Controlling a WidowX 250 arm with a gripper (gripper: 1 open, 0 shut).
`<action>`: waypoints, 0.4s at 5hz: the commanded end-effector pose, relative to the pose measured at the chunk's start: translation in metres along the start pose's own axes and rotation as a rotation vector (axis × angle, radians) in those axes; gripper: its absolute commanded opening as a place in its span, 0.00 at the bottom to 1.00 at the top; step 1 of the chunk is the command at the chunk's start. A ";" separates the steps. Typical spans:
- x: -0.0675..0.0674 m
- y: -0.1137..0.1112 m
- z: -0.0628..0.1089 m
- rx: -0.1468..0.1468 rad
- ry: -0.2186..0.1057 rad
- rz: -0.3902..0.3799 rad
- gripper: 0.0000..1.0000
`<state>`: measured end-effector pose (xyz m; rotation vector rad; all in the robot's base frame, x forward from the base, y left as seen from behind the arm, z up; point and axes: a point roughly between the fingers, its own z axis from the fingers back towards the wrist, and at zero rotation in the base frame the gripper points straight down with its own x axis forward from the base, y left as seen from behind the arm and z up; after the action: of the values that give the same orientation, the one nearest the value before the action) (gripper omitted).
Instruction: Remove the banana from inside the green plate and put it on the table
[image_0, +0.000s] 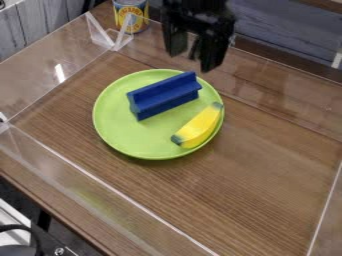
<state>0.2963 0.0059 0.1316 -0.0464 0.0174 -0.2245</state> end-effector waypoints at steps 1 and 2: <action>0.000 -0.018 0.002 0.029 -0.077 0.026 1.00; 0.008 -0.026 0.005 0.030 -0.103 0.005 1.00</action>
<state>0.2923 -0.0187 0.1184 -0.0323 -0.0160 -0.2105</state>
